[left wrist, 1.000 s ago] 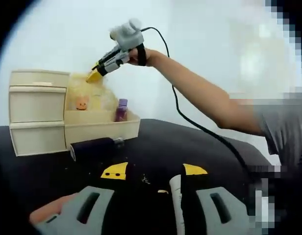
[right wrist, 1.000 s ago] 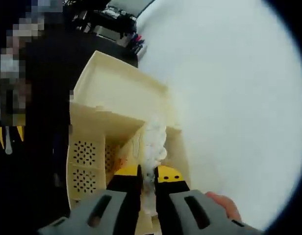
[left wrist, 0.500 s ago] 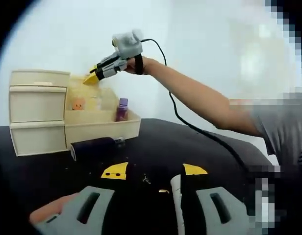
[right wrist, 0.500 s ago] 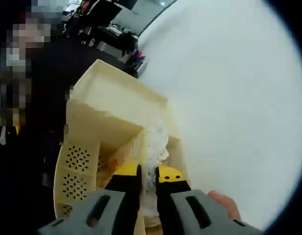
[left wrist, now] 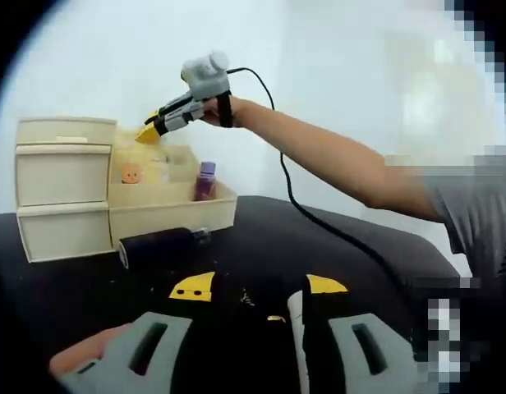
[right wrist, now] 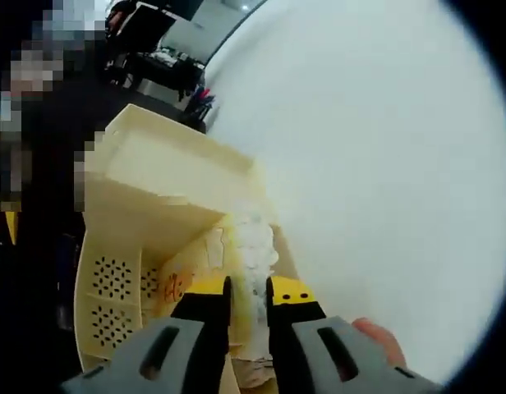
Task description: Open the drawer, pick up the cosmetic bottles from the table one by one, place them into the drawer, release the gripper, close the drawer, and move the gripper away
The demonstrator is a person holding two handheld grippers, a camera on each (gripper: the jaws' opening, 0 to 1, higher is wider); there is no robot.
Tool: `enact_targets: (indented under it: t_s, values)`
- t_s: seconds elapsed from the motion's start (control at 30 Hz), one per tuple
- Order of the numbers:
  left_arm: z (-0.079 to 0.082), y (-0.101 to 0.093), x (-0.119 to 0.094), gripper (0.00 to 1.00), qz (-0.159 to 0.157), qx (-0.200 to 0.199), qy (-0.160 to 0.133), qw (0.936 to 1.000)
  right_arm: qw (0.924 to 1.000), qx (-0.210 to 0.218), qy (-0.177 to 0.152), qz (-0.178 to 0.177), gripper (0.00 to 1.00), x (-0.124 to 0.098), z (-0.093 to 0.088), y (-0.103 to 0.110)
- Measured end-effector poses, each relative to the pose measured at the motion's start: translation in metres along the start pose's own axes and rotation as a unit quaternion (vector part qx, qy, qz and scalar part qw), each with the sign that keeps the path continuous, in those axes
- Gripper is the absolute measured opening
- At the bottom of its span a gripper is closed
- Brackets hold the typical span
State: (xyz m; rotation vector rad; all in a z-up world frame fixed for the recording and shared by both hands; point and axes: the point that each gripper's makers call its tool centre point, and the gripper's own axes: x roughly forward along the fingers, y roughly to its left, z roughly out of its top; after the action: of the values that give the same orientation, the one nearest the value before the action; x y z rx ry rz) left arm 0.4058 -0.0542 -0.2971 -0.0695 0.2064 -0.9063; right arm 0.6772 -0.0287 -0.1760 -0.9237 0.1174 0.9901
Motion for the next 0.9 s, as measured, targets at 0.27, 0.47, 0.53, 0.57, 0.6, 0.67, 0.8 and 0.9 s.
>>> enact_targets:
  t_s: [0.27,0.47,0.53,0.57,0.6,0.67,0.8,0.9]
  values:
    - [-0.002,0.004,0.002,0.37,0.013,0.003,0.005,0.9999,0.9937,0.096,-0.056,-0.013,0.22,-0.011,0.018,-0.002]
    - [0.01,0.003,-0.004,0.46,0.006,-0.039,-0.025,0.9989,0.9938,0.099,-0.045,-0.024,0.27,-0.033,0.033,-0.004]
    - [0.011,0.006,-0.005,0.47,0.013,-0.041,-0.028,0.9987,0.9938,0.099,-0.04,-0.028,0.27,-0.044,0.036,0.002]
    - [0.013,0.006,-0.005,0.47,0.014,-0.044,-0.031,0.9984,0.9937,0.101,-0.036,-0.032,0.27,-0.052,0.038,0.002]
    - [0.015,0.007,-0.006,0.47,0.016,-0.047,-0.035,0.9981,0.9935,0.103,-0.034,-0.035,0.28,-0.06,0.04,0.001]
    - [0.017,0.005,-0.007,0.47,0.018,-0.05,-0.036,0.9979,0.9931,0.104,-0.033,-0.041,0.29,-0.077,0.043,-0.003]
    - [0.025,-0.005,-0.01,0.47,0.008,-0.079,-0.049,0.9956,0.992,0.114,-0.046,-0.027,0.3,-0.115,0.054,0.009]
    - [0.038,-0.003,-0.016,0.47,0.021,-0.067,-0.056,0.996,0.9896,0.129,-0.057,-0.028,0.29,-0.138,0.058,0.017]
